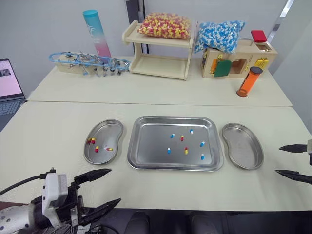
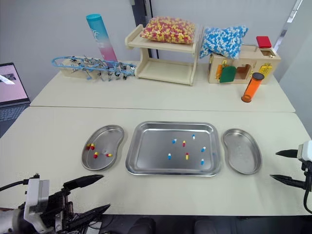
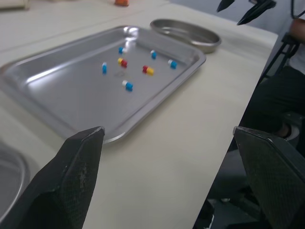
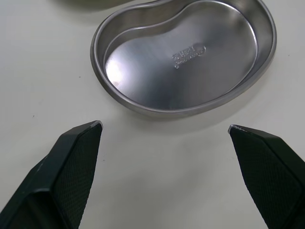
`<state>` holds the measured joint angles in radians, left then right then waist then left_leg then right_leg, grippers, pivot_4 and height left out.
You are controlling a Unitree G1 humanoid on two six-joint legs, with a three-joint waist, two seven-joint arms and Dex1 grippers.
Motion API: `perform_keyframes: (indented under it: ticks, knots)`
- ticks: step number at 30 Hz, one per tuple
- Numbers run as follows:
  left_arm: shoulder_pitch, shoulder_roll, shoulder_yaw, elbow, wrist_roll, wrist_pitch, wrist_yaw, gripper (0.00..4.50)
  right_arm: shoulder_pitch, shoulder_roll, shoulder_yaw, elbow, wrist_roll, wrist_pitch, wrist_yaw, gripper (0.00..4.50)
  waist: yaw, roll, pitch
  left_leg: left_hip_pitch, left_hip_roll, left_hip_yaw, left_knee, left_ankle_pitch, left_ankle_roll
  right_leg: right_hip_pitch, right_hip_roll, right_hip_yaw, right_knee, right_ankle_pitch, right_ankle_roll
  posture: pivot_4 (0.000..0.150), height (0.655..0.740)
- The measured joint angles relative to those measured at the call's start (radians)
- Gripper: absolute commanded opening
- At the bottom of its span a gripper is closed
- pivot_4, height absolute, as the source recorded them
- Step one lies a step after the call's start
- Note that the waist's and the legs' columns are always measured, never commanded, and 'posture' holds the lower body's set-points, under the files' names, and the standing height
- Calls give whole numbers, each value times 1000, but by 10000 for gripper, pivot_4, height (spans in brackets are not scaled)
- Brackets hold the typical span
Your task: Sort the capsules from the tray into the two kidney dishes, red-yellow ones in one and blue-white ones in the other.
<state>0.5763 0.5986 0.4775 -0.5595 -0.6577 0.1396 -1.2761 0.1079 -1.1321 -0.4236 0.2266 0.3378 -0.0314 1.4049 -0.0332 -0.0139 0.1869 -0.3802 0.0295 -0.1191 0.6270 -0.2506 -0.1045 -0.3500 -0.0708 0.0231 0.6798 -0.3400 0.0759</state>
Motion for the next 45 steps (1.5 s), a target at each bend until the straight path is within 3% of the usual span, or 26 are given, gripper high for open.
perform_keyframes:
  ticks: [8,15,19,20,23,26,34,45]
  knots:
    - [-17,-34,-86,23,6,-106,-38,44805,6,3,-22,-180,38,139,-56,45000,-1,1,0,1,0,4,0,-1,1,0,0,3,0,0,1,1500,7400]
    - [-57,-32,-118,12,-1,-102,36,44805,-215,8,155,-466,105,371,-154,45000,1,0,0,1,0,5,0,-1,2,-1,0,5,0,1,1,1500,7400]
    - [-70,-8,-119,11,-7,-78,68,44805,-353,79,285,-547,129,437,-184,45000,1,0,0,1,0,5,1,-1,2,-1,0,5,0,1,2,1500,7400]
    - [-77,-5,-118,11,-11,-72,75,44945,-373,100,316,-562,136,445,-188,43200,3,0,0,0,0,5,1,-1,2,-2,0,5,0,1,2,1500,7400]
    - [-97,0,-120,12,-18,-60,87,45000,-434,154,400,-568,125,456,-197,35987,4,-1,0,0,0,5,1,-1,2,-2,0,5,0,1,2,1500,7400]
    - [-111,9,-124,13,-12,-61,87,45000,-492,234,503,-554,72,446,-215,25649,2,-1,0,0,0,5,1,-1,3,-3,0,5,0,1,2,1500,7400]
    - [-117,11,-129,50,4,-78,83,45000,-554,371,674,-499,-73,441,-296,25649,1,-1,0,0,0,5,1,-1,3,-3,0,5,1,1,2,1500,7400]
    - [-112,13,-131,57,10,-94,79,45000,-547,449,722,-504,-130,469,-383,25649,1,-1,0,0,0,5,1,-2,3,-3,0,5,1,1,2,1500,7400]
